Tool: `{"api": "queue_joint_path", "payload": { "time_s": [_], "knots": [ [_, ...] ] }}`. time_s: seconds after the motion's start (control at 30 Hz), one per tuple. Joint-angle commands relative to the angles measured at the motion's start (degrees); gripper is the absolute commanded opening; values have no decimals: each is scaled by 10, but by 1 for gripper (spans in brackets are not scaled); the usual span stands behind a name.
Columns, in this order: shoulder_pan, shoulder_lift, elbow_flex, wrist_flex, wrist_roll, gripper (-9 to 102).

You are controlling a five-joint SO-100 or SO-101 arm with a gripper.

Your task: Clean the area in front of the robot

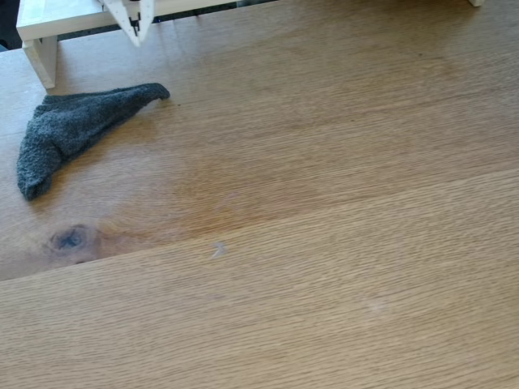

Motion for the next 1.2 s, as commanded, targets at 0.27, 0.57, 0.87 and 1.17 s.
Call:
{"api": "queue_joint_path", "payload": {
  "time_s": [0.27,0.57,0.87,1.17],
  "knots": [
    [-83,4,54,0,-2,16],
    [-72,-76,51,-177,78,27],
    [130,-243,51,-492,-47,36],
    [321,-353,46,-676,-107,36]
  ]
}}
